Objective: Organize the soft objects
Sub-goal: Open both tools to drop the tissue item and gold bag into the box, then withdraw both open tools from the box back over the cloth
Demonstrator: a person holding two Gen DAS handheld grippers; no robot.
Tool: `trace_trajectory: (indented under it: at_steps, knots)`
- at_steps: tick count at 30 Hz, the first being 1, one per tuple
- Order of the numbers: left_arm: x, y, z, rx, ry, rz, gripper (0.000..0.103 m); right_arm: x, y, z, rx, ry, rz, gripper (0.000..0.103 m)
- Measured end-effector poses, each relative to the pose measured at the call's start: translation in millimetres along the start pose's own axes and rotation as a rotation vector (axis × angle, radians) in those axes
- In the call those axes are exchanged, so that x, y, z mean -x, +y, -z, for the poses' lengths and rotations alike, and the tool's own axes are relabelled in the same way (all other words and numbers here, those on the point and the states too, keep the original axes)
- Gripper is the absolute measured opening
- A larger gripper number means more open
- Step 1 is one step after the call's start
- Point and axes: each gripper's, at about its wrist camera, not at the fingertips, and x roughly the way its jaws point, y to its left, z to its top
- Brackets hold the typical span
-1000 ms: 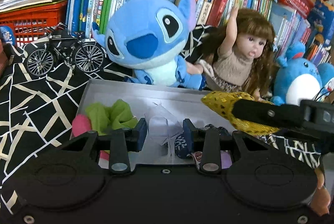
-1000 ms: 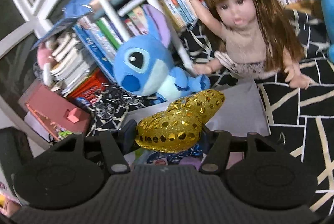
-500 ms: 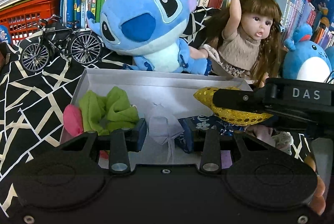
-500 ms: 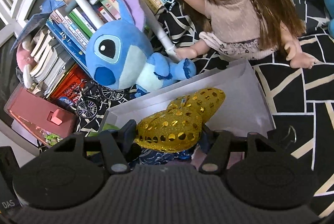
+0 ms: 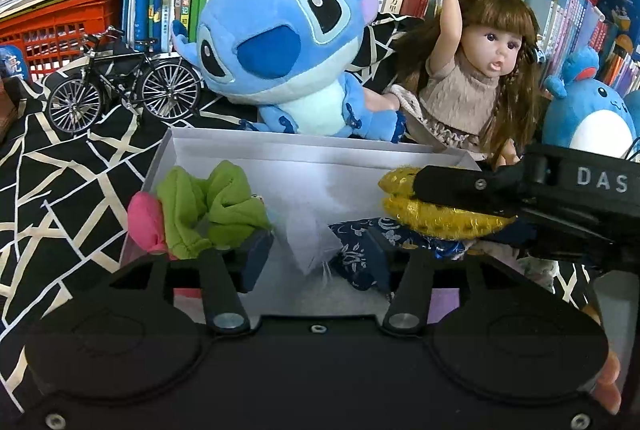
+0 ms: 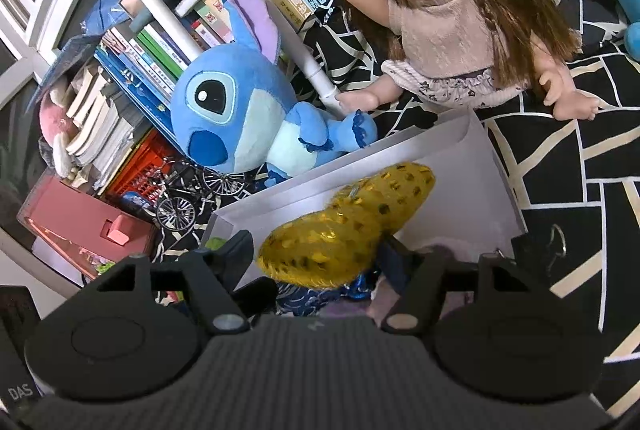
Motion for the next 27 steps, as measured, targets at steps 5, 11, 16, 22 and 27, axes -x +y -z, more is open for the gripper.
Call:
trace_trajectory:
  at_steps: [5,11,16,22,27]
  knots:
    - [8.0,-1.1,2.3,0.000,-0.016,-0.014,0.071,11.5,0.9,1.1,-0.012,-0.012,-0.032,0.086]
    - [26.6,-6.9,7.7,-0.009,-0.041,0.005,0.078,32.8,3.3,7.5,0.019,-0.033,-0.051,0.090]
    - [49.8,-15.5,18.0,-0.037,-0.076,0.028,0.082,54.4,4.5,17.0,0.061,-0.068,-0.060,0.092]
    - [78.9,-19.2,31.5,-0.055,-0.117,0.058,0.084,81.2,11.1,33.7,0.137,-0.115,-0.068,0.093]
    - [100.1,-17.0,45.2,-0.062,-0.145,0.062,0.084,101.1,18.9,50.4,0.216,-0.157,-0.065,0.095]
